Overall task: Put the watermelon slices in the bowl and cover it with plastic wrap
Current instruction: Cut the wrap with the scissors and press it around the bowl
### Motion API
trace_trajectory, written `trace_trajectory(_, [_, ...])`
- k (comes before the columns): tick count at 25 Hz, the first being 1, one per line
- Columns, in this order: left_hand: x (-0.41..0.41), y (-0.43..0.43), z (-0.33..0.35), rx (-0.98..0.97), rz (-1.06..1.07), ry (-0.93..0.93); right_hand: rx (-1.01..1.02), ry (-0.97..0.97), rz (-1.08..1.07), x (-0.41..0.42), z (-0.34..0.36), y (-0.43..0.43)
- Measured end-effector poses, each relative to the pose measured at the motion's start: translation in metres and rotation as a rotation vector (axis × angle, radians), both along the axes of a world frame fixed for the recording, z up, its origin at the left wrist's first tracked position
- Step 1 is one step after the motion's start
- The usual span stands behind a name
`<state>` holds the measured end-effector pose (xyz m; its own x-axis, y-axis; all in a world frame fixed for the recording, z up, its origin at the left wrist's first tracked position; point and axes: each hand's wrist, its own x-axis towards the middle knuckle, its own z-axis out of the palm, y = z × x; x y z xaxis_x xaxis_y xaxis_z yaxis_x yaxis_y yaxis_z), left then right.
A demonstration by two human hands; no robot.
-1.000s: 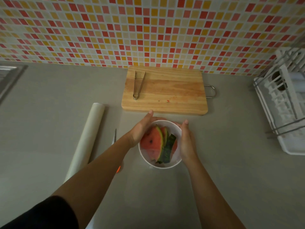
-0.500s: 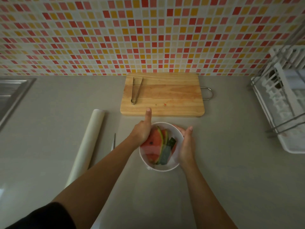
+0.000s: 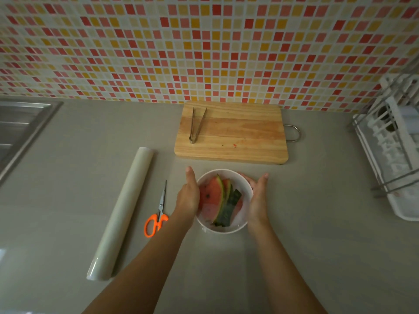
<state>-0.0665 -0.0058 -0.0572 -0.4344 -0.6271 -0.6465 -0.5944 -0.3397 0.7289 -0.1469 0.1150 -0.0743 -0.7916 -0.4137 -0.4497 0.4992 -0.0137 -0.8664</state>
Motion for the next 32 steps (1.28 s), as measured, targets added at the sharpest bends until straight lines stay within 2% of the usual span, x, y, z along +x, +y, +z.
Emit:
trace_trajectory(4, [0.011,0.007,-0.004,-0.156,0.1,0.053,-0.002,0.001,0.165,-0.004,0.007,0.004])
trace_trajectory(8, [0.016,0.008,-0.007,-0.199,0.089,0.083,0.167,0.047,0.26,-0.008,0.01,-0.004])
trace_trajectory(15, [0.018,0.012,-0.007,-0.241,0.109,0.104,0.377,0.041,0.203,-0.004,0.016,-0.006])
trace_trajectory(20, [0.018,0.013,-0.005,-0.191,0.107,0.104,0.662,0.237,0.158,0.002,0.025,-0.006])
trace_trajectory(26, [0.009,0.009,0.005,-0.308,0.042,0.047,1.056,0.356,0.433,-0.007,0.032,0.005])
trace_trajectory(28, [0.004,0.006,0.007,-0.301,0.056,0.094,1.005,0.391,0.432,-0.015,0.031,0.011])
trace_trajectory(31, [0.009,-0.003,0.008,-0.033,0.136,0.197,0.635,0.475,0.344,-0.016,0.029,0.019])
trace_trajectory(32, [0.016,-0.002,0.005,-0.011,0.199,0.221,0.553,0.47,0.349,-0.014,0.03,0.022])
